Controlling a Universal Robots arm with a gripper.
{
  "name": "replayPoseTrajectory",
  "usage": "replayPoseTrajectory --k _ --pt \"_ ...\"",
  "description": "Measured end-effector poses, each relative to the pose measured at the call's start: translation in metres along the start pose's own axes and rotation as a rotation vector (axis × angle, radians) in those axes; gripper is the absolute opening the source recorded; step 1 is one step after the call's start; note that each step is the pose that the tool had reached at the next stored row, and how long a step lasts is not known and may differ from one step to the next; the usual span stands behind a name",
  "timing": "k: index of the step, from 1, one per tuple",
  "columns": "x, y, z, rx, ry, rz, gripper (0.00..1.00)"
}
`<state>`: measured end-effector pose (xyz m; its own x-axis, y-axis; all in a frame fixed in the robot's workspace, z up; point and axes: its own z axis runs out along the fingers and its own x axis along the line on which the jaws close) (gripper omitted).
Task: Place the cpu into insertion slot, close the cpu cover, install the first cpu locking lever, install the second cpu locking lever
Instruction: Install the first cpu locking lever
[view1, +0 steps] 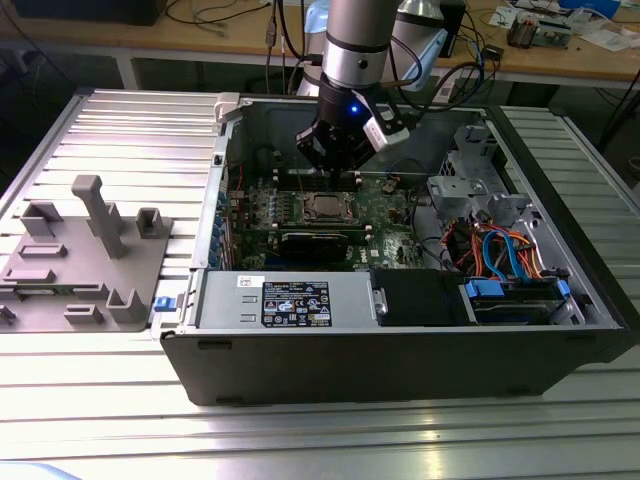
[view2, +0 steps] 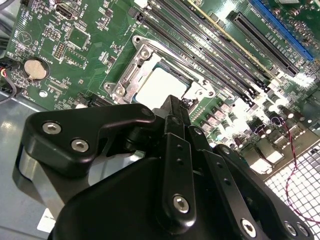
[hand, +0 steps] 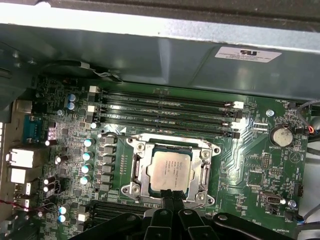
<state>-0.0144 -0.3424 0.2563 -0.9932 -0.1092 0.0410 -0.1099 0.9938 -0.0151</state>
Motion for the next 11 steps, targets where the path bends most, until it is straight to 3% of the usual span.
replayPoseTrajectory --k 11 --pt "0.0 0.0 0.0 0.0004 -0.0002 -0.011 0.11"
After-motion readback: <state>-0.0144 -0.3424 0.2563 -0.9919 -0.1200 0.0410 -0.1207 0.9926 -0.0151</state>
